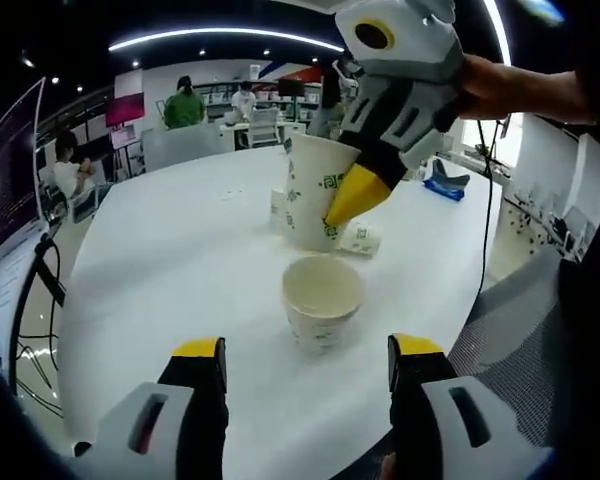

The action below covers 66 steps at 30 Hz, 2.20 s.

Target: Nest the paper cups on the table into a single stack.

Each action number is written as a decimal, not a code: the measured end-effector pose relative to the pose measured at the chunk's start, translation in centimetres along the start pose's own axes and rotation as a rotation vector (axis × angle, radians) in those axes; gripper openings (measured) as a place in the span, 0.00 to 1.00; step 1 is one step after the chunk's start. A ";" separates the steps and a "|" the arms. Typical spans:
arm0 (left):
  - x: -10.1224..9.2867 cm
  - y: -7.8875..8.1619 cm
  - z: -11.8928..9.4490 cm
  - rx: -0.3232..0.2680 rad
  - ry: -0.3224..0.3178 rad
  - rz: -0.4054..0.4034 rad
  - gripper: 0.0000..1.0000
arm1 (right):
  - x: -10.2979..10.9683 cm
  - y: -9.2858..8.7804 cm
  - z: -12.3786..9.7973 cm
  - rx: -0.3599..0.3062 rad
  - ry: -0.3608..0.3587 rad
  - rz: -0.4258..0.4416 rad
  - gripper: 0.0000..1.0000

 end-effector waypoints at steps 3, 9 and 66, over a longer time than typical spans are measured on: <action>-0.1 0.0 -0.1 0.001 -0.001 0.000 0.64 | 0.2 0.0 0.4 0.012 0.015 -0.008 0.00; -0.2 -0.2 -0.3 0.002 -0.002 -0.002 0.64 | 1.1 0.0 1.1 0.031 0.046 -0.023 0.00; 0.2 -0.8 0.0 0.005 0.000 -0.003 0.63 | 1.7 -1.5 5.0 0.074 0.053 0.005 0.03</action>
Point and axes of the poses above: the point that each gripper's makers call its tool centre point, and the gripper's own axes: z roughly forward along the fingers, x roughly to its left, y roughly out of its top, the point moved 9 cm from there along -z, roughly backward along the fingers, and after that the axes turned 15 degrees about y, right-handed, at the moved point
